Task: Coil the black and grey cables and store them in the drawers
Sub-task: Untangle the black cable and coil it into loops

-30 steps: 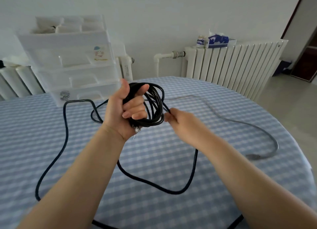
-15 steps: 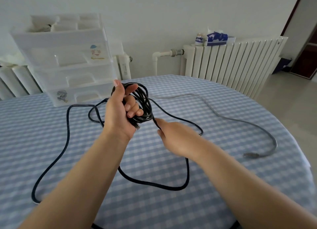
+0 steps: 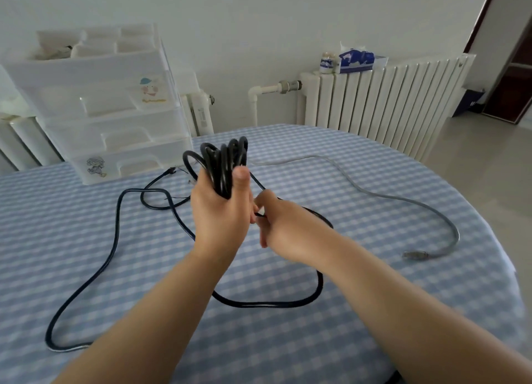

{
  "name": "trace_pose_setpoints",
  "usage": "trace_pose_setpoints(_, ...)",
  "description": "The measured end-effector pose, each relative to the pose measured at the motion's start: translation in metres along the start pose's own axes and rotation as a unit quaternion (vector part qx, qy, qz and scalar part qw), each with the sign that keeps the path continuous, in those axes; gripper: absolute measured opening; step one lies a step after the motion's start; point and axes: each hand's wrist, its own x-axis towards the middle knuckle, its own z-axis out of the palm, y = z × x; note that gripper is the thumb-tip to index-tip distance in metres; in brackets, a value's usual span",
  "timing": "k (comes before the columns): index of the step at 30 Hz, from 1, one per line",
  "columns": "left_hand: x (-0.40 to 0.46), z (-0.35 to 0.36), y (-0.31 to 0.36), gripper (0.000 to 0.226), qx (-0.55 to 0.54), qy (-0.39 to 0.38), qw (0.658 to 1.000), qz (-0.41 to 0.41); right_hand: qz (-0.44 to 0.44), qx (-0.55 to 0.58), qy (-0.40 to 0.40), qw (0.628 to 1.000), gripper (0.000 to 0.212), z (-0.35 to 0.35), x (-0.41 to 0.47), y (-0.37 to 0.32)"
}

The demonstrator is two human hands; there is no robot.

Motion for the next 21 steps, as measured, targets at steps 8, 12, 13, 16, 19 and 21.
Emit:
trace_pose_setpoints(8, 0.006, -0.008, -0.011, 0.061, 0.12, 0.02, 0.989, 0.085, -0.02, 0.073, -0.129, 0.989, 0.084, -0.002, -0.004, -0.002)
trace_pose_setpoints(12, 0.005, -0.007, -0.016, 0.074, 0.195, -0.002, 0.976, 0.097, 0.004, 0.067, -0.043, 0.997, 0.059, 0.006, -0.001, -0.003)
trace_pose_setpoints(13, 0.005, -0.006, -0.016, 0.077, 0.21, -0.011, 0.972, 0.102, 0.004, 0.052, -0.026, 0.998, 0.051, 0.008, 0.0, -0.003)
trace_pose_setpoints(16, 0.009, -0.009, -0.019, 0.092, 0.248, -0.035, 0.962, 0.106, -0.017, 0.048, -0.061, 0.997, 0.041, 0.003, -0.002, -0.004)
trace_pose_setpoints(19, 0.009, -0.01, -0.018, 0.074, 0.292, -0.045, 0.949, 0.109, -0.049, 0.125, -0.098, 0.986, 0.023, -0.011, -0.008, -0.003)
trace_pose_setpoints(21, 0.007, -0.007, -0.016, 0.063, 0.332, -0.054, 0.934, 0.122, -0.07, 0.138, -0.092, 0.984, 0.028, -0.013, -0.009, -0.004)
